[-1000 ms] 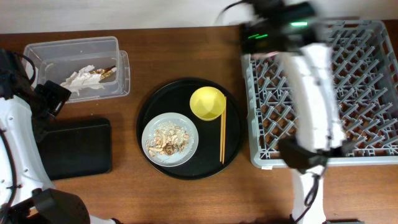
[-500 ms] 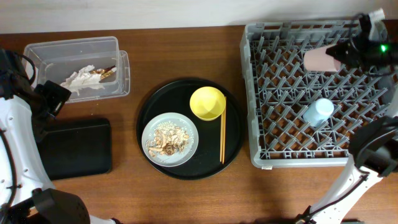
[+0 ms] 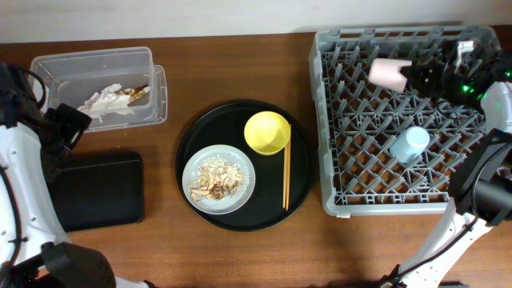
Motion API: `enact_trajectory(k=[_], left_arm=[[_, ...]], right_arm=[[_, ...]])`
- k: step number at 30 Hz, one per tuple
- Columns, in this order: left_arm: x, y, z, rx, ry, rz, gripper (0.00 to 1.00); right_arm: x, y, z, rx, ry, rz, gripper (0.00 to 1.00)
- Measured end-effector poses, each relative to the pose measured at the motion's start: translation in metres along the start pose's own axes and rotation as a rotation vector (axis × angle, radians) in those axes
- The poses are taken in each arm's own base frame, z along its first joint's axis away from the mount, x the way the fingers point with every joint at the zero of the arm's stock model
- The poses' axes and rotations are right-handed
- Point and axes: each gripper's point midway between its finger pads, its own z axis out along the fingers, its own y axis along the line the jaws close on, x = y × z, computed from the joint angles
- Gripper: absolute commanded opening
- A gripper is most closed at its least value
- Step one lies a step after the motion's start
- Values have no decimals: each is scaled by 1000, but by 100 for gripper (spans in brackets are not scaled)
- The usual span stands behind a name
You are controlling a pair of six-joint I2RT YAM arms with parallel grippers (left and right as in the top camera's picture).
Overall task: Sort waste into correct bins and load items into the dishwasher rack
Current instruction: 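Move the right gripper back over the yellow bowl on the round tray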
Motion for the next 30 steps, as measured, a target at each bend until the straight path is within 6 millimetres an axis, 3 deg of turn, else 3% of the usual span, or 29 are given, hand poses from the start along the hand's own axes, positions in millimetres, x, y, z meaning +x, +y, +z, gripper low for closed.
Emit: enact_trajectory(k=[6,12,20,24,27,30], left_arm=[[0,0,0,0,0,0,99],[0,0,0,0,0,0,99],[0,0,0,0,0,0,99],[0,0,0,0,0,0,99],[0,0,0,0,0,0,99],[0,0,0,0,0,0,99]], right_arm=[[0,-8,0,44,2,87,4],[9,-29,1,92,12,232,4],[14,-39,-7,222,17,347,16],[15,-50,-30,419,15,395,20],[26,-65,-60,666,40,461,25],[21,-55,-80,814,52,454,33]])
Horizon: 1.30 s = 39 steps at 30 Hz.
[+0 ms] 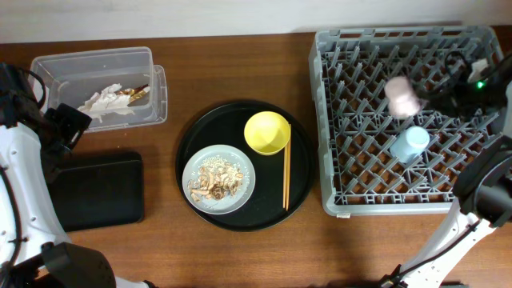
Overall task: Sort waste into correct bins and load items into the dishwasher rack
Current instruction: 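Move the right gripper back over the yellow bowl on the round tray, then grasp the yellow bowl rim with the right gripper and lift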
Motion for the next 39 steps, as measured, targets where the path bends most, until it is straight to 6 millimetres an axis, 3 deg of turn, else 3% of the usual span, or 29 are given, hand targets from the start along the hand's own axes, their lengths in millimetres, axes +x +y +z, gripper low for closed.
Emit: enact_trajectory(k=[7,10,12,15,18,19,22,24,25,32,35,39], left_arm=[[0,0,0,0,0,0,99],[0,0,0,0,0,0,99],[0,0,0,0,0,0,99],[0,0,0,0,0,0,99],[0,0,0,0,0,0,99],[0,0,0,0,0,0,99],[0,0,0,0,0,0,99],[0,0,0,0,0,0,99],[0,0,0,0,0,0,99],[0,0,0,1,0,0,99],[0,0,0,0,0,0,99],[0,0,0,0,0,0,99]], right_arm=[[-6,26,-60,121,-108,-89,37],[8,48,-61,127,-84,-167,37],[19,67,-52,114,-50,-244,37],[55,119,-19,51,52,-436,42],[102,176,22,6,143,-649,68],[119,192,35,1,169,-706,71],[171,232,74,60,209,-880,73],[195,247,94,126,198,-941,73],[220,260,112,191,178,-989,73],[281,284,179,317,44,-1036,57],[299,273,206,371,17,-996,57],[301,240,229,469,-5,-895,53]])
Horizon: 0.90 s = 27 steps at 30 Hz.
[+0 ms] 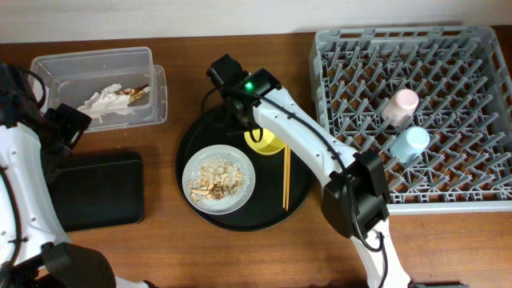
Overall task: Sort waste into correct bins and load items into the dishwasher rack
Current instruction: 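Grasp the yellow bowl rim with the right gripper and lift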
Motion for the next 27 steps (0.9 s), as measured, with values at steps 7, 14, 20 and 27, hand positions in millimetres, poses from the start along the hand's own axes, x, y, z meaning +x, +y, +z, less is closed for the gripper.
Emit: enact_trajectory(k=[7,14,20,27], left_arm=[[0,0,0,0,0,0,99],[0,0,0,0,0,0,99],[0,0,0,0,0,0,99],[0,0,0,0,0,0,99]], right_arm=[[19,-7,31,23,42,65,48],[12,0,34,-8,21,80,49],[17,0,52,4,44,79,50],[23,0,63,11,69,99,15]])
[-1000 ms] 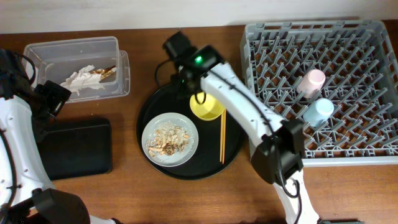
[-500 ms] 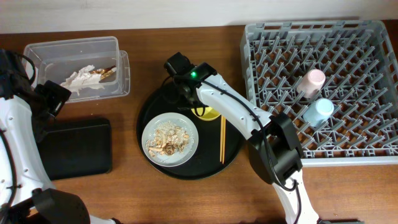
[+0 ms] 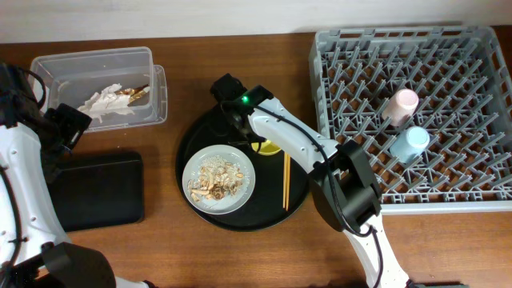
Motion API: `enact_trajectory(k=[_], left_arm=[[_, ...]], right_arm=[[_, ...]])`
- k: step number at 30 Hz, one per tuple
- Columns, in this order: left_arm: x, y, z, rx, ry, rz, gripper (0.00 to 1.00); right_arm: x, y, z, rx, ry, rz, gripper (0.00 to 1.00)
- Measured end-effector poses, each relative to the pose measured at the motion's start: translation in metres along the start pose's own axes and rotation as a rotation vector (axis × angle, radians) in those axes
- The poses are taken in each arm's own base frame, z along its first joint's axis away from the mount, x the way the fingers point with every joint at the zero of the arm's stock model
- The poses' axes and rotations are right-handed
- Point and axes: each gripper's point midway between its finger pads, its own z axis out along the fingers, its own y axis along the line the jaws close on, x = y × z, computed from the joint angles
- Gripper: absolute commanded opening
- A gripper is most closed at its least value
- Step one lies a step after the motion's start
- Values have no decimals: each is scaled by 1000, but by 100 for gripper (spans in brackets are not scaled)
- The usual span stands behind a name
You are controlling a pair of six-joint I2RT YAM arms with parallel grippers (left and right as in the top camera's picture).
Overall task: Sort waste into correct bins and load items into the dishwasher rack
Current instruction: 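Grasp the yellow bowl rim with the right gripper and lift, then carry the yellow bowl right and set it upside down in the rack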
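My right arm reaches left across the black round tray [image 3: 200, 136]. Its gripper [image 3: 244, 132] hangs over the far edge of the grey plate of food scraps [image 3: 218, 178] and the left side of the yellow bowl [image 3: 270, 148]. The arm covers most of the bowl. I cannot tell how the jaws stand from above. Wooden chopsticks [image 3: 286, 180] lie on the tray right of the plate. A pink cup [image 3: 400, 104] and a light blue cup [image 3: 410, 144] sit in the grey dishwasher rack [image 3: 448, 48]. My left gripper [image 3: 66, 124] rests at the far left, its jaws unclear.
A clear plastic bin [image 3: 100, 72] holding crumpled paper and a wrapper stands at the back left. A black bin [image 3: 96, 188] lies in front of it, beside my left arm. Bare wood table [image 3: 176, 256] runs along the front edge.
My right gripper has moved a little nearer and lower over the tray, from its back rim to the plate's far edge. The arm now covers more of the yellow bowl. My left arm is unmoved.
My right gripper was at the pink cup lying near the rack's back. Then the cup was beside the blue cup with the gripper just right of it. Then the arm was over the tray's back rim, the cup left in the rack. Now it hangs by plate and bowl.
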Motion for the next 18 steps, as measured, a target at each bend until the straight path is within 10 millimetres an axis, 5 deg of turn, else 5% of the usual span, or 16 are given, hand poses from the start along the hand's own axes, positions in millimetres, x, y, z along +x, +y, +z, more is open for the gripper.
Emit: enact_trajectory(k=[4,8,14,18], left_arm=[[0,0,0,0,0,0,99],[0,0,0,0,0,0,99],[0,0,0,0,0,0,99],[0,0,0,0,0,0,99]], right_arm=[[4,4,0,-27,24,2,4],[4,1,-21,-23,56,4,4],[-44,-26,-115,-95,-17,48,4],[-82,-91,-201,-177,-151,103,4]])
